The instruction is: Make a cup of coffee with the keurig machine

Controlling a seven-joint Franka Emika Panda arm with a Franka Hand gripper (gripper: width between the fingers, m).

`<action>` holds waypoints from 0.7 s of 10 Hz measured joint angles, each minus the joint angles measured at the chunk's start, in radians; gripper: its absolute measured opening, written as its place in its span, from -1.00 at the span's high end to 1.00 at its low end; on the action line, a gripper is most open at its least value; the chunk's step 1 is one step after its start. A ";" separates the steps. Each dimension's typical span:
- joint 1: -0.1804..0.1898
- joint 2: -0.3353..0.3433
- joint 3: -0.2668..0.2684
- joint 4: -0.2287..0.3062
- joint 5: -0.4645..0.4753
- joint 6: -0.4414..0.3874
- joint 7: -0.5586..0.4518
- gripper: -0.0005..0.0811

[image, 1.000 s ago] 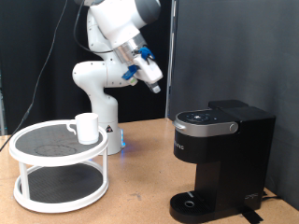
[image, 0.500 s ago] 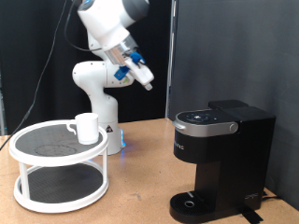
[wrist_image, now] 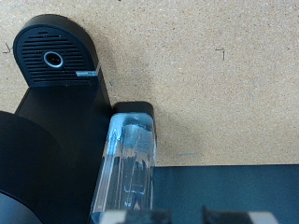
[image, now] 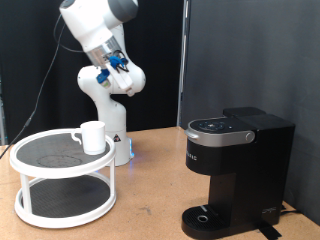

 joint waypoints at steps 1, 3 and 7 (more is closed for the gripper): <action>0.000 0.001 0.001 0.000 0.000 0.000 0.006 0.99; -0.004 -0.008 -0.022 -0.003 0.000 -0.049 -0.010 0.99; -0.075 -0.090 -0.107 -0.031 -0.075 -0.125 -0.076 0.99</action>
